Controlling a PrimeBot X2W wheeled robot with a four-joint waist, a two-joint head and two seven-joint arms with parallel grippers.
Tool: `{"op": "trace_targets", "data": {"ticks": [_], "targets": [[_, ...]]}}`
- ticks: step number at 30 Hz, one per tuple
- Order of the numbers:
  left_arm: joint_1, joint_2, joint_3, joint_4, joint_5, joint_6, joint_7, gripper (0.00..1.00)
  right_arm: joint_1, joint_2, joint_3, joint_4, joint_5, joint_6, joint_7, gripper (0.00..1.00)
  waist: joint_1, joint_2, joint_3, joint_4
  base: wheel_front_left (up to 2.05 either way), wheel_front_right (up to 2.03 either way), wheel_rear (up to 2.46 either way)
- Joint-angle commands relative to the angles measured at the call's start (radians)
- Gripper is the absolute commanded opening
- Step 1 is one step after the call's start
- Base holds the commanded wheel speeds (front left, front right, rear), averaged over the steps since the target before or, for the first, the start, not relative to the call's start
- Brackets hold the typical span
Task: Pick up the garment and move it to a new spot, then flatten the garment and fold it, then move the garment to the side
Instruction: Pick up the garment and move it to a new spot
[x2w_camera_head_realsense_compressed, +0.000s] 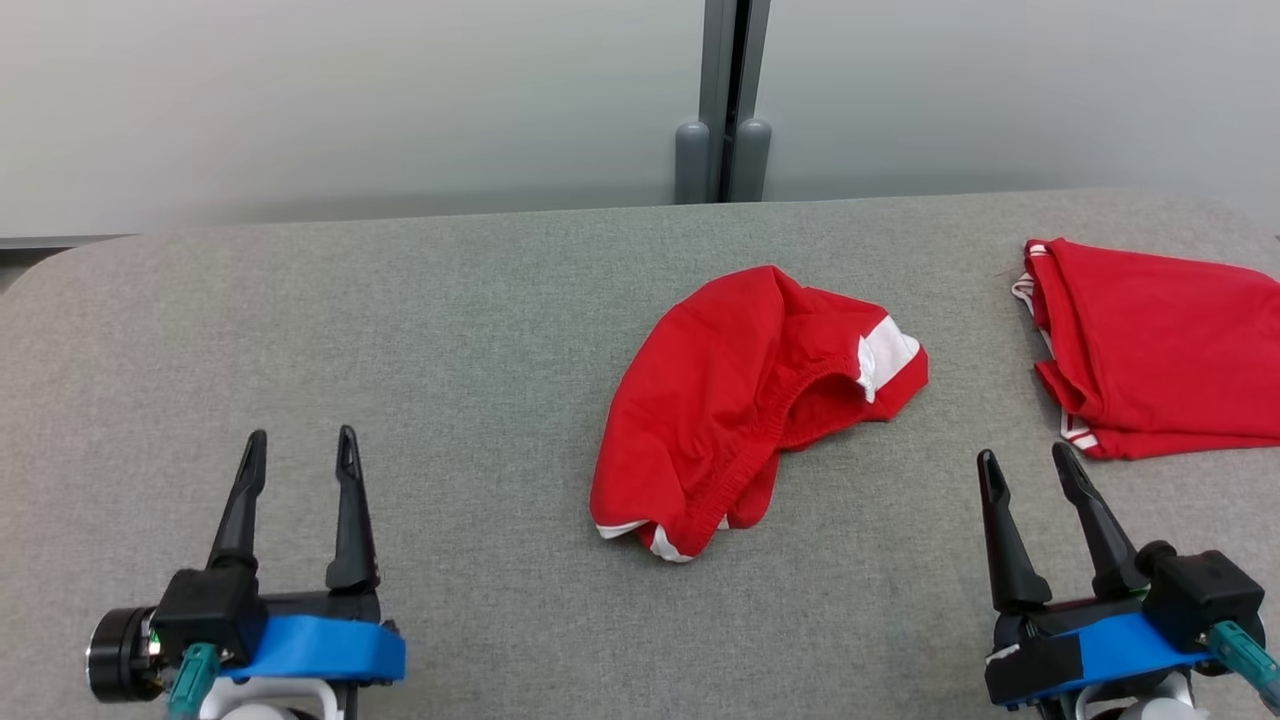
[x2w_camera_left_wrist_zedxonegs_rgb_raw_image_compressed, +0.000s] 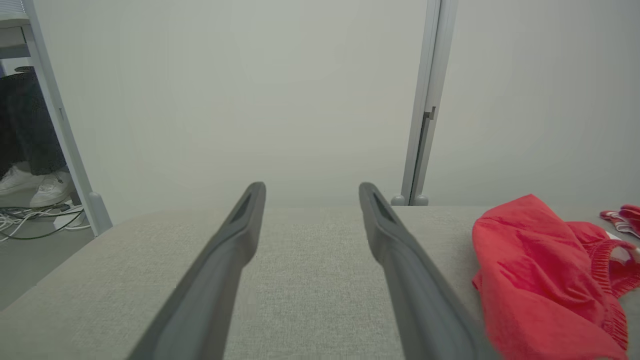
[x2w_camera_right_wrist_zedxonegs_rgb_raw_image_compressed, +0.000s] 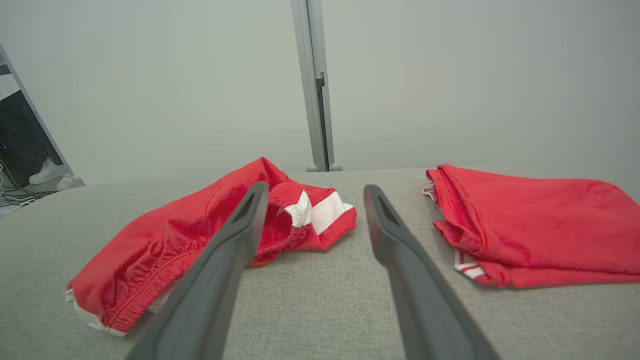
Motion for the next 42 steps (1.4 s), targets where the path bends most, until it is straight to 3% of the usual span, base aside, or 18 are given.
{"op": "trace_targets", "data": {"ticks": [1, 20, 42], "targets": [[0.017, -0.011, 0.019, -0.007, 0.008, -0.004, -0.004, 1.0, 0.014, -0.004, -0.003, 0.003, -0.002, 0.0, -0.003, 1.0, 0.0, 0.0001, -0.005, 0.002, 0.0, 0.0, 0.0], [0.08, -0.067, 0.127, 0.027, 0.069, -0.08, -0.004, 1.0, 0.068, 0.001, -0.008, 0.036, -0.01, 0.0, -0.003, 1.0, 0.0, 0.0001, -0.044, -0.008, 0.0, 0.0, 0.0], [0.076, -0.086, 0.162, 0.03, 0.104, -0.101, -0.004, 1.0, 0.061, 0.004, -0.001, 0.059, -0.012, 0.0, -0.003, 1.0, 0.0, 0.0001, -0.051, -0.011, 0.0, 0.0, 0.0]]}}
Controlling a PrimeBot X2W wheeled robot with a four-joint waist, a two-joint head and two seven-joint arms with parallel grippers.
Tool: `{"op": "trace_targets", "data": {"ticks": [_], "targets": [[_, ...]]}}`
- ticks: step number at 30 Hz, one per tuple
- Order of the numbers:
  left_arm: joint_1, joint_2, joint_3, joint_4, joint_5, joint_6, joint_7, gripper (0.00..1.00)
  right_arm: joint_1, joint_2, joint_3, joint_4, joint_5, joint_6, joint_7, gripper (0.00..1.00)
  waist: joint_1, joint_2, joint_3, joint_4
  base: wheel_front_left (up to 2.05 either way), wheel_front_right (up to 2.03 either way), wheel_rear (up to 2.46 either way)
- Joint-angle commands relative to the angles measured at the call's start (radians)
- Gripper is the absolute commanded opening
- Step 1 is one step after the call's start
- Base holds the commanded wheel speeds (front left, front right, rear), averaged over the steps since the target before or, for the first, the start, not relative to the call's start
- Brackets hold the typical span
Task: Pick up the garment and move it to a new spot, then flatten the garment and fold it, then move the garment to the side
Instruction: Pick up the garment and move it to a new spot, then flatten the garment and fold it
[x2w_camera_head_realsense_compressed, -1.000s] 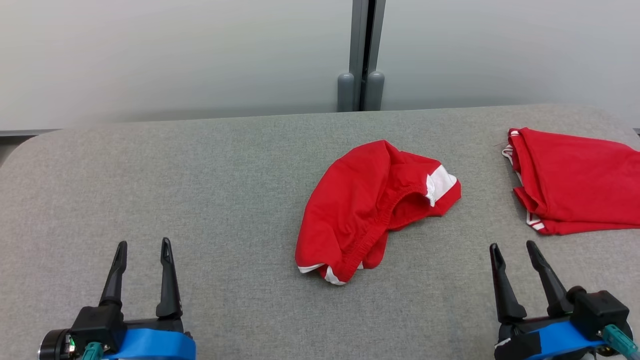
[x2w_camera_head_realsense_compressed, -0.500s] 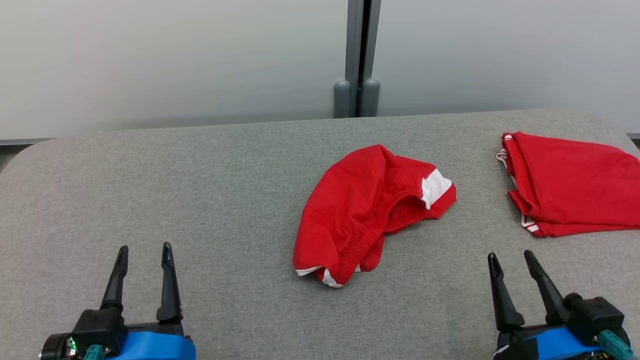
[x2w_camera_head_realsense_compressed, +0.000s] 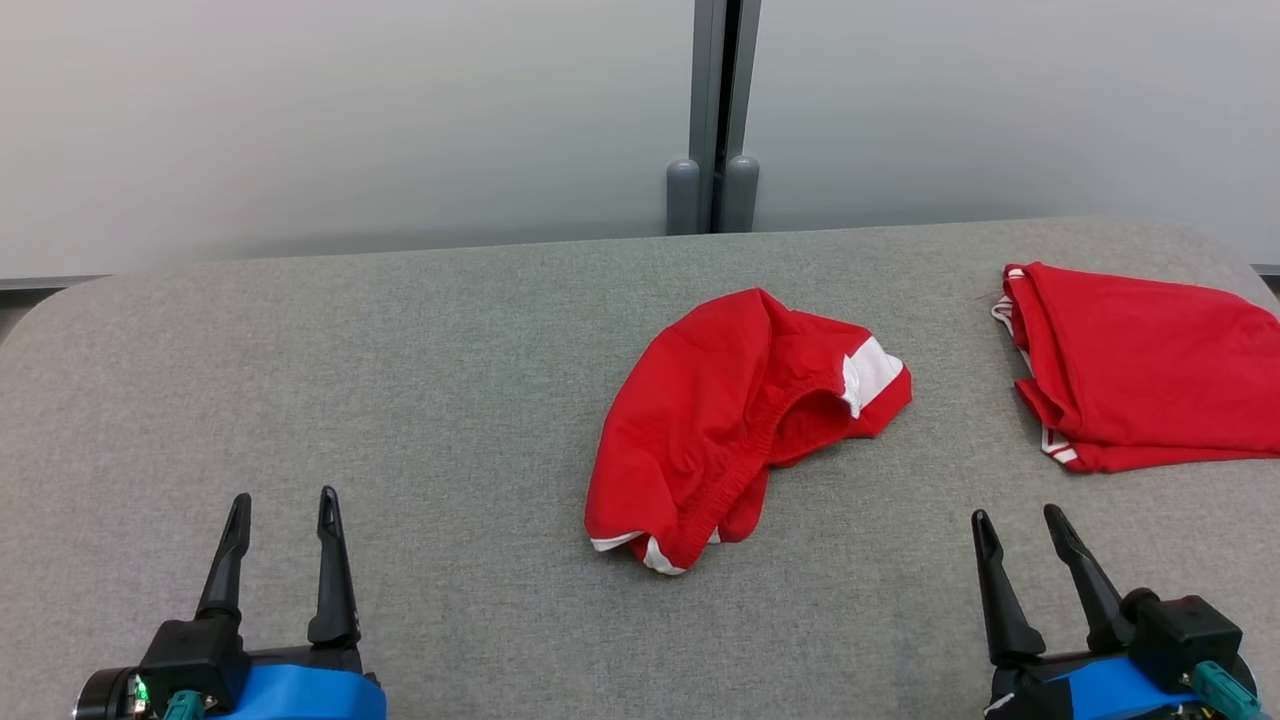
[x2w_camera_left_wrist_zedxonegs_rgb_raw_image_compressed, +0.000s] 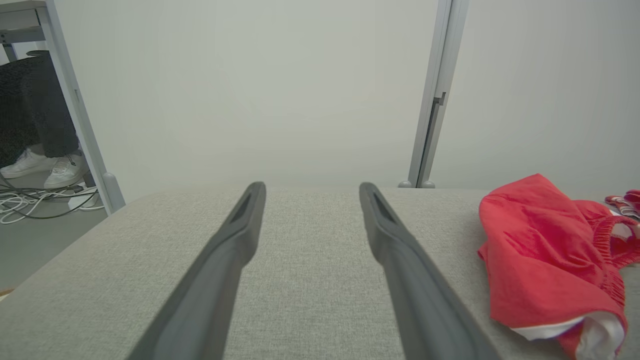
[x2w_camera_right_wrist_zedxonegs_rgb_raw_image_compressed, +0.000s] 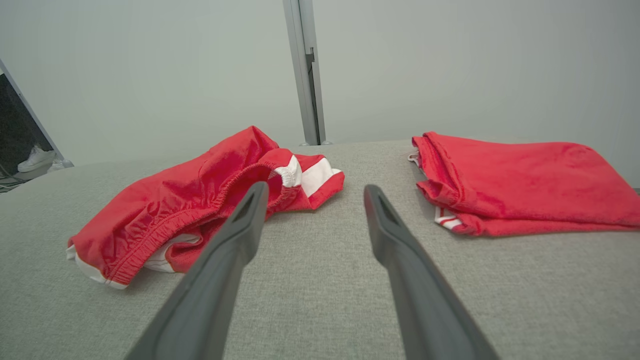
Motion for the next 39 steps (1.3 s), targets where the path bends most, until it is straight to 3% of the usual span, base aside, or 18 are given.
{"op": "trace_targets", "data": {"ticks": [1, 14, 24, 39], "targets": [[-0.002, -0.001, 0.001, -0.004, 0.007, 0.004, -0.004, 1.0, 0.001, 0.002, 0.0, 0.003, -0.007, 0.001, -0.003, 1.0, -0.0001, -0.0001, 0.0, -0.001, 0.0, 0.0, 0.0], [-0.009, -0.005, 0.009, -0.002, 0.009, -0.002, -0.005, 1.0, -0.019, -0.006, 0.002, 0.014, -0.005, 0.0, -0.003, 1.0, -0.0001, -0.0001, 0.002, -0.003, 0.0, 0.0, 0.0], [-0.043, -0.006, -0.006, 0.001, 0.007, -0.003, -0.005, 1.0, -0.151, -0.04, 0.043, 0.078, -0.022, 0.0, -0.003, 1.0, -0.0001, -0.0001, 0.044, 0.02, 0.0, 0.0, 0.0], [-0.136, -0.006, -0.108, 0.004, -0.043, 0.036, -0.005, 1.0, -0.454, -0.159, 0.138, 0.423, -0.058, 0.0, -0.003, 1.0, -0.0001, -0.0001, 0.179, 0.152, 0.0, 0.0, 0.0]]}}
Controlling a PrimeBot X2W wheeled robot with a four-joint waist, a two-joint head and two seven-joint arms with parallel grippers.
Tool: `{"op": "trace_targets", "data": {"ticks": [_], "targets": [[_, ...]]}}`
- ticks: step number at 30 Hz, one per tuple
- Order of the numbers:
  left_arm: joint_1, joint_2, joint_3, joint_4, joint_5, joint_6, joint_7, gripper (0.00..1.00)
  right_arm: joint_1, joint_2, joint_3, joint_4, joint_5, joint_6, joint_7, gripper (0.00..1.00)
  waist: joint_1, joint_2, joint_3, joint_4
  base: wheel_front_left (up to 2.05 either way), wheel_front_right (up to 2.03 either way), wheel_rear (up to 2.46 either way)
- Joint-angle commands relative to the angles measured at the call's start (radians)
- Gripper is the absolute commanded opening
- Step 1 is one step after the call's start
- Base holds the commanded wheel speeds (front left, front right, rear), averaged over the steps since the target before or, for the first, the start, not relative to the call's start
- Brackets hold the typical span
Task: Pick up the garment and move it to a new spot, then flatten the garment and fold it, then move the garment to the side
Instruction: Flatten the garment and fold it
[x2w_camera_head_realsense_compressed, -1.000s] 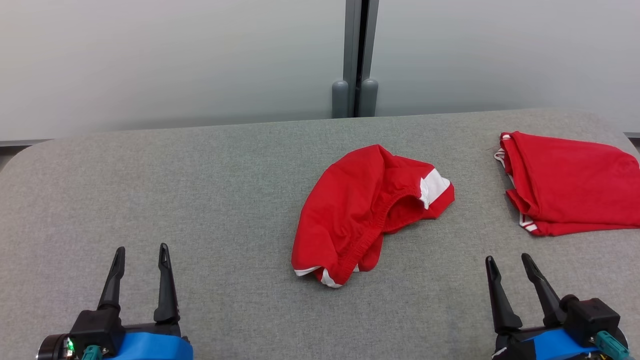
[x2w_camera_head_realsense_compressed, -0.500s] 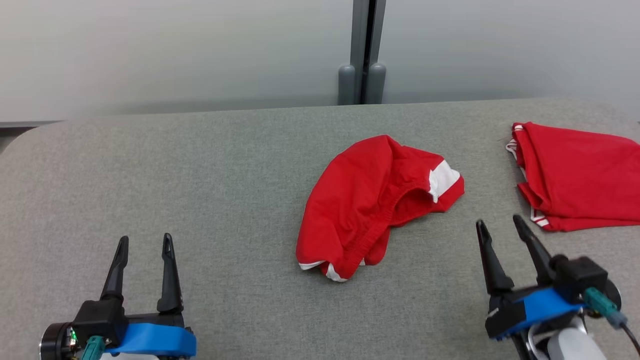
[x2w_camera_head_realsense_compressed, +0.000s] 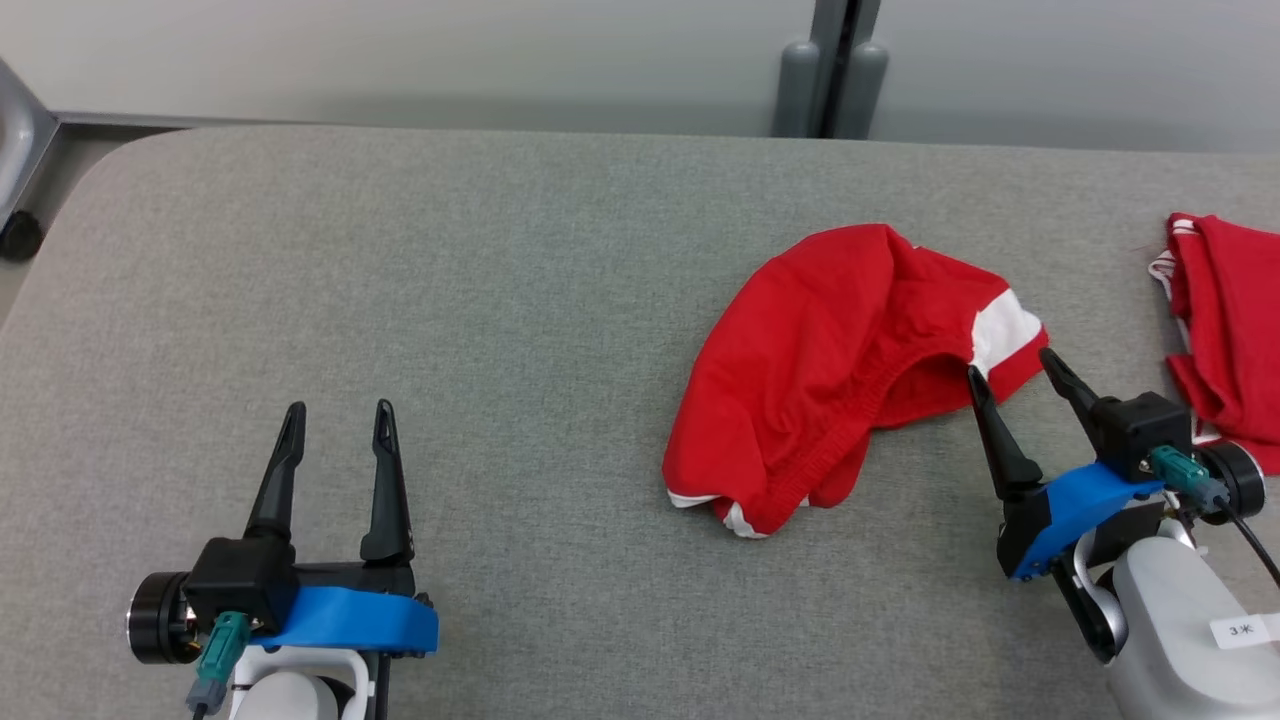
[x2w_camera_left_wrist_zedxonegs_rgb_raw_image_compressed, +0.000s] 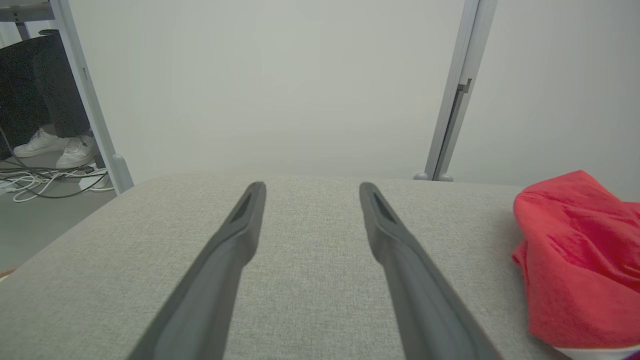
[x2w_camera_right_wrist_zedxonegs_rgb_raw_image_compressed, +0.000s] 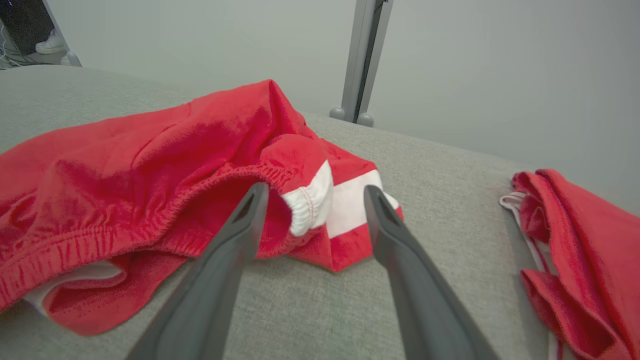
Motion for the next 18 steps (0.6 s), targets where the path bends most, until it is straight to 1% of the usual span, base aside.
{"op": "trace_targets", "data": {"ticks": [1, 6, 11, 12, 13, 18], "targets": [[-0.018, -0.001, -0.007, -0.002, -0.007, 0.008, -0.005, 1.0, -0.031, -0.009, 0.003, 0.027, -0.002, 0.0, -0.003, 1.0, -0.0001, -0.0001, 0.035, 0.035, 0.0, 0.0, 0.0], [-0.034, -0.001, -0.022, -0.005, -0.014, 0.02, -0.005, 1.0, -0.097, -0.027, 0.017, 0.14, -0.003, 0.0, -0.003, 1.0, -0.0001, -0.0001, 0.07, 0.062, 0.0, 0.0, 0.0], [-0.048, 0.0, -0.032, -0.008, -0.018, 0.027, -0.005, 1.0, -0.15, -0.033, 0.02, 0.188, 0.017, 0.0, -0.003, 1.0, -0.0001, -0.0001, 0.09, 0.074, 0.0, 0.0, 0.0], [-0.05, 0.0, -0.034, -0.007, -0.019, 0.027, -0.005, 1.0, -0.157, -0.031, 0.022, 0.193, 0.021, 0.0, -0.003, 0.55, -0.0001, -0.0001, 0.091, 0.075, 0.0, 0.0, 0.0], [-0.051, -0.001, -0.036, -0.006, -0.02, 0.029, -0.005, 1.0, -0.164, -0.028, 0.025, 0.192, 0.028, 0.0, -0.003, 0.0, -0.0001, -0.0001, 0.091, 0.075, 0.0, 0.0, 0.0], [-0.043, 0.0, -0.045, 0.003, -0.025, 0.035, -0.005, 1.0, -0.15, -0.003, 0.051, 0.156, 0.07, 0.0, -0.003, 0.0, -0.0001, -0.0001, 0.073, 0.068, 0.0, 0.0, 0.0]]}}
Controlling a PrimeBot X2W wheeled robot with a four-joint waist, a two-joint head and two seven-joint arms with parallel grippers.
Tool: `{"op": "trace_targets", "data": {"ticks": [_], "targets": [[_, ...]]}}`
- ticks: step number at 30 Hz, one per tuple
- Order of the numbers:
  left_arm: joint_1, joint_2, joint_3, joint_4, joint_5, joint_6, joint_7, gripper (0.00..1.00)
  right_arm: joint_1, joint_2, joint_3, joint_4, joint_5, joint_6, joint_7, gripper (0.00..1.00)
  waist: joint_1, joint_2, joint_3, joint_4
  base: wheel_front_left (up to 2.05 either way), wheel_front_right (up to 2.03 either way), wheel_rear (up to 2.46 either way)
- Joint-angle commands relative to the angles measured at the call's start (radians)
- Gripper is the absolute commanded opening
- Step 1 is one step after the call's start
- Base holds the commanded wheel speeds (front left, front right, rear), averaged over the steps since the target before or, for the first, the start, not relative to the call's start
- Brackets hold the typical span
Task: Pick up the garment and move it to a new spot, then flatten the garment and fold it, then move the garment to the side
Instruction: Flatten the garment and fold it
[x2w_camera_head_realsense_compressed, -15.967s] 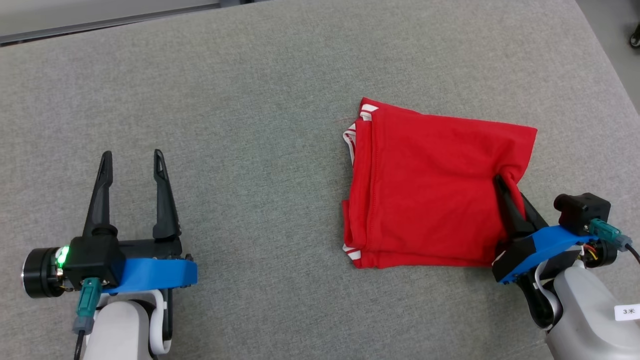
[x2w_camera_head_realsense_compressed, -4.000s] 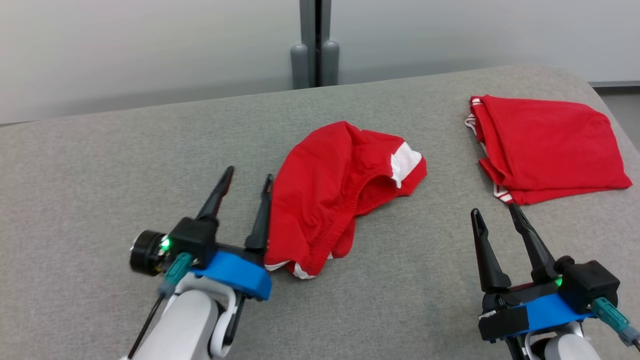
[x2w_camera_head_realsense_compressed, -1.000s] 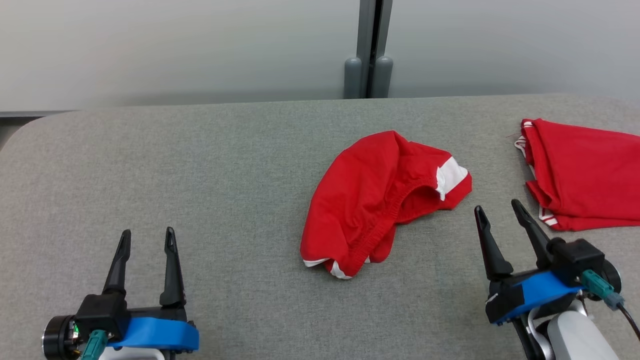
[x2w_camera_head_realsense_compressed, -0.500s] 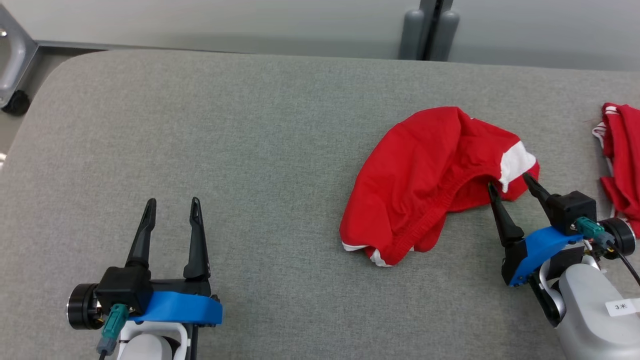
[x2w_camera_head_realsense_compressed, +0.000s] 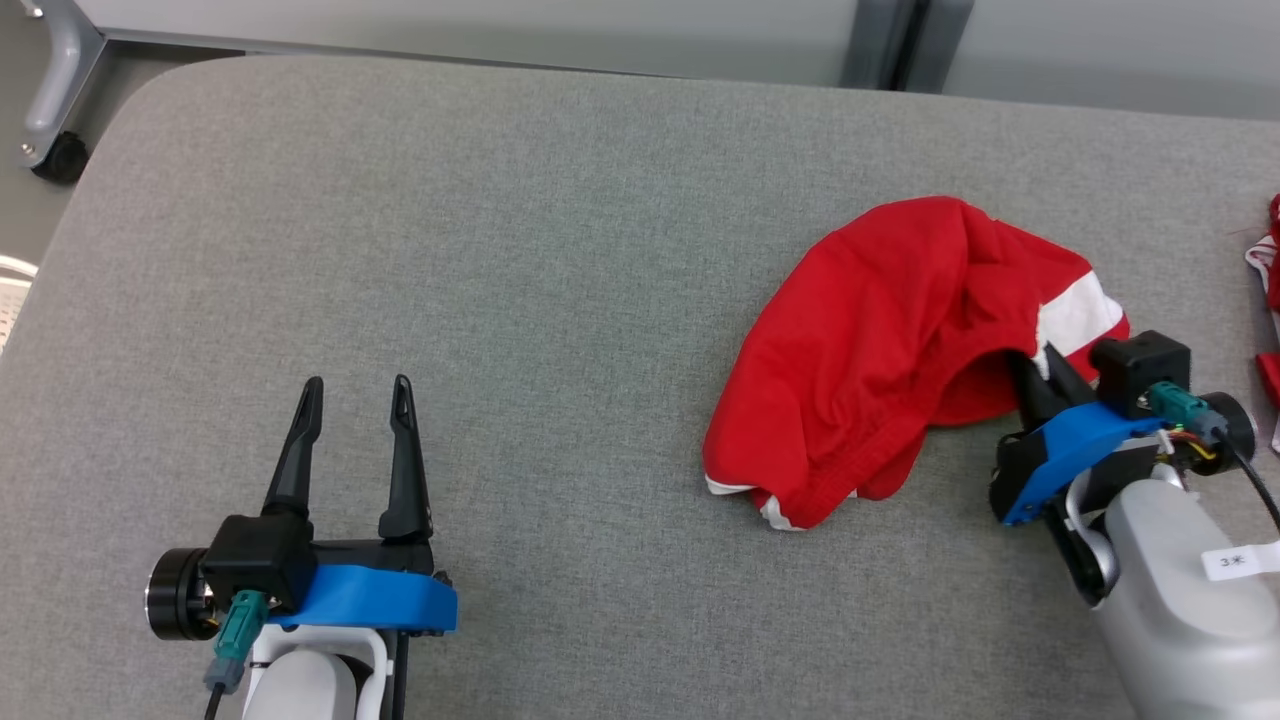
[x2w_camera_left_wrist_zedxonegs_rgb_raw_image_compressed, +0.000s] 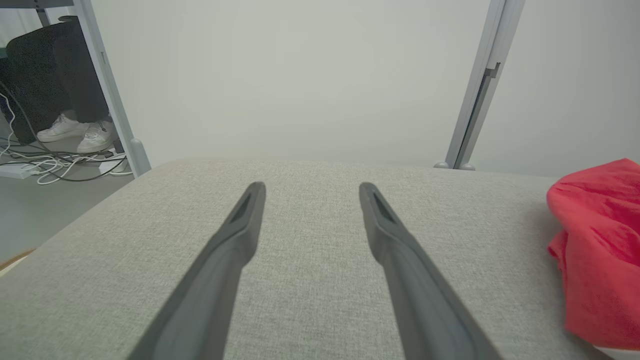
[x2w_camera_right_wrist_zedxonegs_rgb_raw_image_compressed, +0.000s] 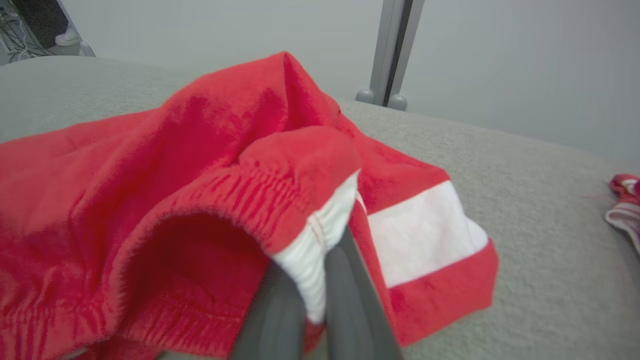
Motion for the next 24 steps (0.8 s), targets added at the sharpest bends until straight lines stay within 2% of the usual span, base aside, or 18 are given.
{"op": "trace_targets", "data": {"ticks": [1, 9, 16, 24], "targets": [[0.003, -0.001, -0.002, 0.004, -0.003, 0.003, -0.005, 1.0, 0.019, 0.013, 0.016, -0.019, 0.013, 0.0, -0.003, 0.0, 0.0, -0.0002, -0.013, -0.007, 0.0, 0.0, 0.0], [0.028, -0.001, 0.004, 0.016, -0.009, -0.003, -0.005, 1.0, 0.098, 0.07, 0.127, -0.127, 0.058, 0.0, -0.003, 0.0, 0.0, -0.0002, -0.068, -0.028, 0.0, 0.0, 0.0], [0.039, -0.001, 0.004, 0.022, -0.006, -0.013, -0.005, 1.0, 0.151, 0.139, 0.294, -0.196, 0.106, 0.0, -0.003, 0.0, 0.0, -0.0002, -0.103, -0.025, 0.0, 0.0, 0.0], [0.047, -0.001, 0.006, 0.021, 0.002, -0.023, -0.005, 1.0, 0.166, 0.192, 0.515, -0.206, 0.181, 0.0, -0.003, 0.0, 0.0, -0.0002, -0.098, 0.001, 0.0, 0.0, 0.0]]}}
